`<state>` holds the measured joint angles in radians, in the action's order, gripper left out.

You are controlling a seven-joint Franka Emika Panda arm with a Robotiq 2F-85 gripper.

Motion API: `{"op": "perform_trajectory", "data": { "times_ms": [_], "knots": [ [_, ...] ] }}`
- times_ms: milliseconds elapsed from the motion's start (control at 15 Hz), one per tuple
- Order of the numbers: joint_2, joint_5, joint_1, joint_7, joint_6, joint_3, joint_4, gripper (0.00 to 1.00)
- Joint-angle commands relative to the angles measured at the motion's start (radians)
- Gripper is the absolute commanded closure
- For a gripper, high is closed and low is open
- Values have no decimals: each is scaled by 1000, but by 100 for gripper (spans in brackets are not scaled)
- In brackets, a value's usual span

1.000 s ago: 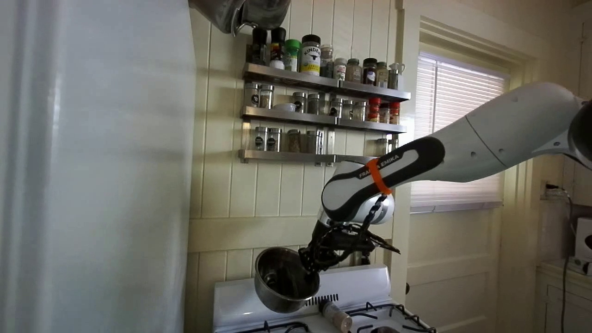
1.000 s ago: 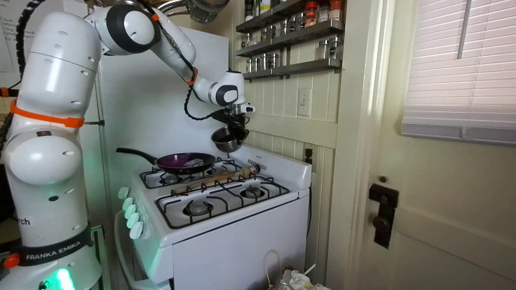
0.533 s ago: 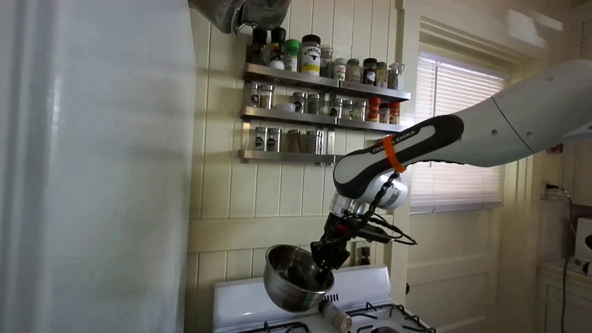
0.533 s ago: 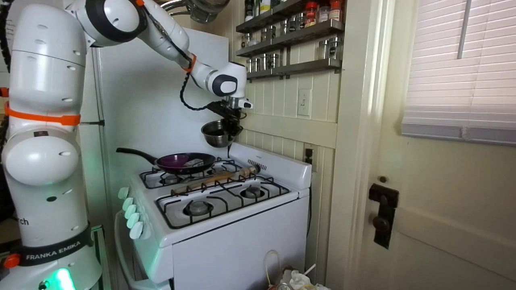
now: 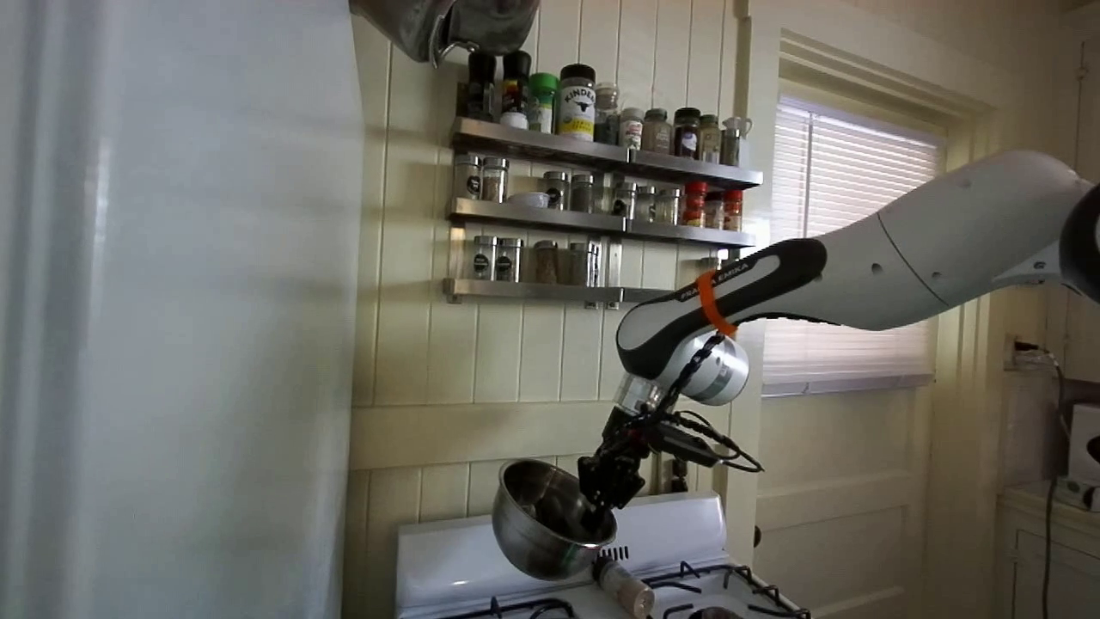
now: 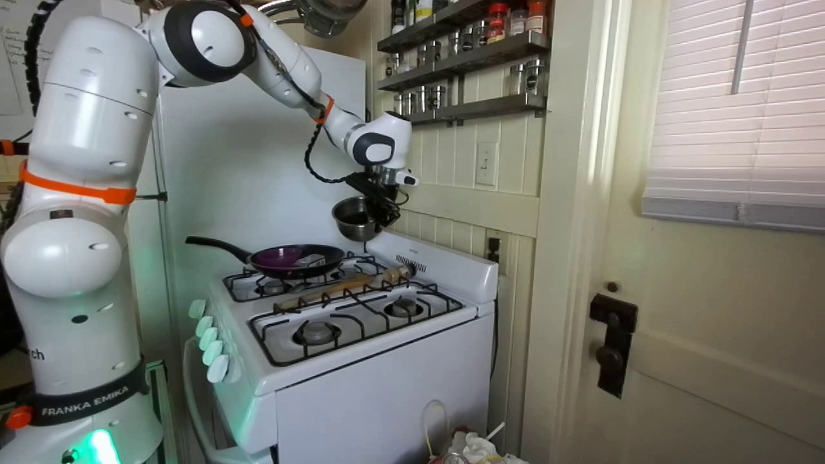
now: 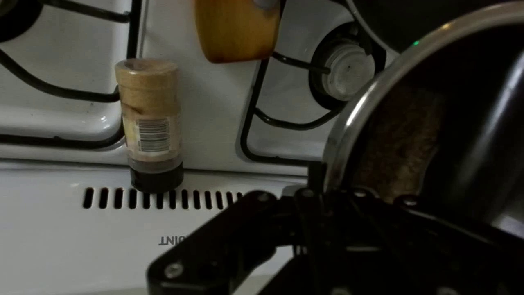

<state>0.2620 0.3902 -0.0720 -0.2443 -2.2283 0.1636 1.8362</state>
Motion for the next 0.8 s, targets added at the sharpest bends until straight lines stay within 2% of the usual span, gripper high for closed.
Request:
{"op": "perform_trajectory", "data": {
  "times_ms": [0,267,467,733],
  "knots": [
    [47,59,30,-43,115,14,-83,98],
    [58,23,23,38,238,-3,-106,98],
    [80,14,16,82,244,-11,-128,98],
    [120,-31,-7,223,243,-27,-165,98]
  ]
}}
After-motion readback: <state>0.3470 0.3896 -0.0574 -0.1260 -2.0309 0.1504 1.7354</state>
